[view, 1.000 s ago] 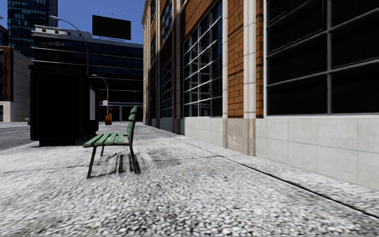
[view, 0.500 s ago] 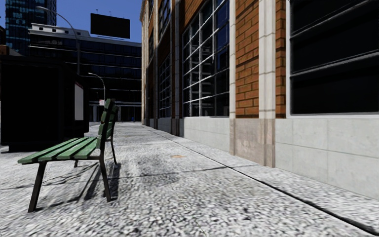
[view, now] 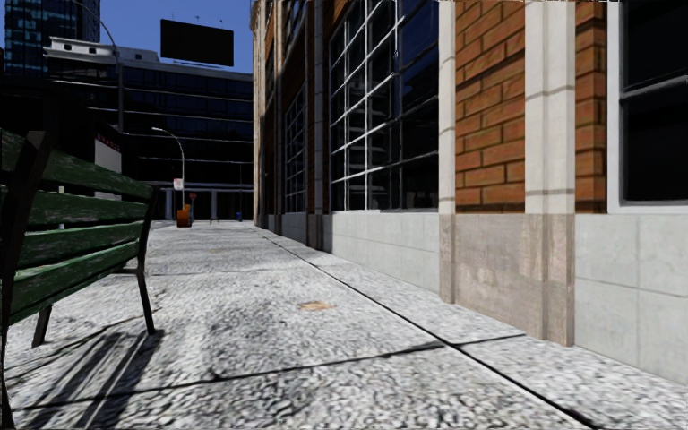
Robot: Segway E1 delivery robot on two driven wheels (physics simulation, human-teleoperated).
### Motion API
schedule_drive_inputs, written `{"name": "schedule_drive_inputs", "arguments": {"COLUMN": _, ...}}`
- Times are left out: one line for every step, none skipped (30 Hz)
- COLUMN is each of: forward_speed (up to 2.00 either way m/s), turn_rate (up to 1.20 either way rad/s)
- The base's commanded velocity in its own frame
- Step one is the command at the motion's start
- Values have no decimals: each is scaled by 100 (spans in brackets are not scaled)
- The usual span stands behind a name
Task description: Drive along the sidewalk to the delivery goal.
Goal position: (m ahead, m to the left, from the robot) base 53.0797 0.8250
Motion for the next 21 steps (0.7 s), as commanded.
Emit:
{"name": "schedule_drive_inputs", "arguments": {"forward_speed": 200, "turn_rate": 11}}
{"name": "schedule_drive_inputs", "arguments": {"forward_speed": 200, "turn_rate": 15}}
{"name": "schedule_drive_inputs", "arguments": {"forward_speed": 200, "turn_rate": 17}}
{"name": "schedule_drive_inputs", "arguments": {"forward_speed": 195, "turn_rate": 27}}
{"name": "schedule_drive_inputs", "arguments": {"forward_speed": 191, "turn_rate": 32}}
{"name": "schedule_drive_inputs", "arguments": {"forward_speed": 183, "turn_rate": 34}}
{"name": "schedule_drive_inputs", "arguments": {"forward_speed": 176, "turn_rate": 36}}
{"name": "schedule_drive_inputs", "arguments": {"forward_speed": 172, "turn_rate": 38}}
{"name": "schedule_drive_inputs", "arguments": {"forward_speed": 172, "turn_rate": 38}}
{"name": "schedule_drive_inputs", "arguments": {"forward_speed": 170, "turn_rate": 39}}
{"name": "schedule_drive_inputs", "arguments": {"forward_speed": 169, "turn_rate": 39}}
{"name": "schedule_drive_inputs", "arguments": {"forward_speed": 168, "turn_rate": 39}}
{"name": "schedule_drive_inputs", "arguments": {"forward_speed": 168, "turn_rate": 39}}
{"name": "schedule_drive_inputs", "arguments": {"forward_speed": 167, "turn_rate": 39}}
{"name": "schedule_drive_inputs", "arguments": {"forward_speed": 167, "turn_rate": 39}}
{"name": "schedule_drive_inputs", "arguments": {"forward_speed": 167, "turn_rate": 39}}
{"name": "schedule_drive_inputs", "arguments": {"forward_speed": 167, "turn_rate": 39}}
{"name": "schedule_drive_inputs", "arguments": {"forward_speed": 167, "turn_rate": 39}}
{"name": "schedule_drive_inputs", "arguments": {"forward_speed": 167, "turn_rate": 39}}
{"name": "schedule_drive_inputs", "arguments": {"forward_speed": 167, "turn_rate": 39}}
{"name": "schedule_drive_inputs", "arguments": {"forward_speed": 167, "turn_rate": 39}}
